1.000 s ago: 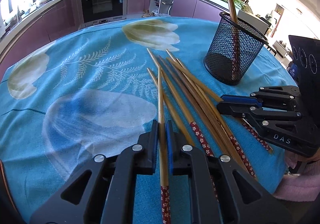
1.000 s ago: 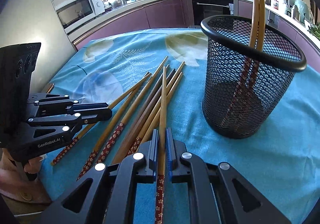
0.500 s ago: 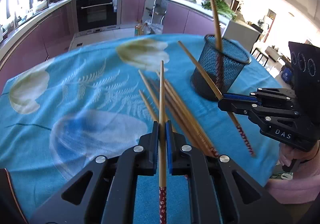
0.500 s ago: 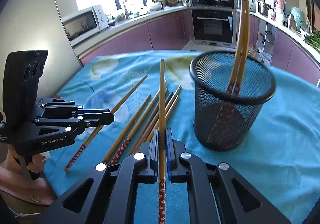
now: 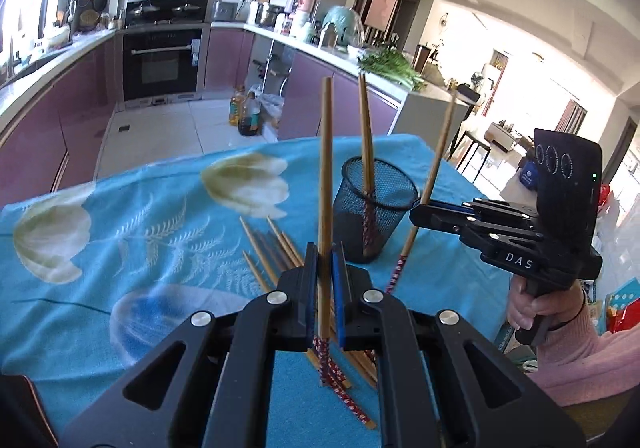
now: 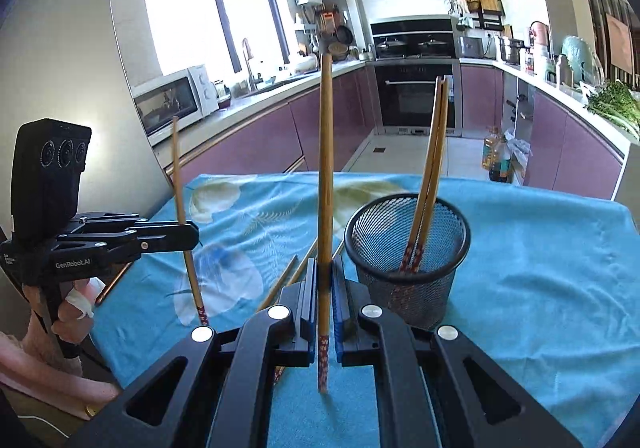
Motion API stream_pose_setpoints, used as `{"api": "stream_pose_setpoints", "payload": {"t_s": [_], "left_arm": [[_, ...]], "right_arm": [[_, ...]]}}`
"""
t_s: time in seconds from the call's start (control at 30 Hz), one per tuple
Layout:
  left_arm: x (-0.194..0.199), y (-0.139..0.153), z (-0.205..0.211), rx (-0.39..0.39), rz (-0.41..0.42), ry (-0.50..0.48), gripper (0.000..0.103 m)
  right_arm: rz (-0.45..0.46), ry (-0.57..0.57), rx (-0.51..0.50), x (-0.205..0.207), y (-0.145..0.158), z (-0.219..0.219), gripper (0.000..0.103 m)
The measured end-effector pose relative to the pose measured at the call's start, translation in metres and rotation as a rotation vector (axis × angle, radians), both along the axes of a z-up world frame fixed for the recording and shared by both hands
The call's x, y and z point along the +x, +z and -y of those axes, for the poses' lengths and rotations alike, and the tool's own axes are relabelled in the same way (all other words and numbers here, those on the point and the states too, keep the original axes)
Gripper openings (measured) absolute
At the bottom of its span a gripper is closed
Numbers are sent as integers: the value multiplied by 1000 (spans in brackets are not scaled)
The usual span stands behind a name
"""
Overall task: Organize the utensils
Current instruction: 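Raise the right tool's chopstick upright over the cup while the left tool carries its chopstick there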
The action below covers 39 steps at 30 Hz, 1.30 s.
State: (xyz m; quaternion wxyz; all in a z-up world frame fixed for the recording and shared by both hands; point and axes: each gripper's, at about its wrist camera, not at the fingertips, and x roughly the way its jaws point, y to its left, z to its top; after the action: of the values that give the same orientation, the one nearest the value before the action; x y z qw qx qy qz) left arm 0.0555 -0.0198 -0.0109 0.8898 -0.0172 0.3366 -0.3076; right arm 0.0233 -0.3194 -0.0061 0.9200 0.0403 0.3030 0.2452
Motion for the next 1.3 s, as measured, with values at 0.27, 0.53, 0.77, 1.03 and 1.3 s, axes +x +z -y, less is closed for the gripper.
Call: {"api": "stream_pose_setpoints", "payload": {"t_s": [0.27,0.53,0.77,1.03,1.3], "left_arm": [[0,31,8,-64,68,-27,8],[19,68,38,-107,126,-67,8],[31,99,66,-124,194,-93,8],[38,101,96,-74,203,-101,8],[52,71,118,23,130,-113,8]], "right_arm": [[78,-16,11,-1,28,10,6],[155,-40,18,9,58,24,6],[208,-63,6,18,73,32,6],[213,-86,17,35,68,37,6],[114,-103,-17,51,36,31,6]]}}
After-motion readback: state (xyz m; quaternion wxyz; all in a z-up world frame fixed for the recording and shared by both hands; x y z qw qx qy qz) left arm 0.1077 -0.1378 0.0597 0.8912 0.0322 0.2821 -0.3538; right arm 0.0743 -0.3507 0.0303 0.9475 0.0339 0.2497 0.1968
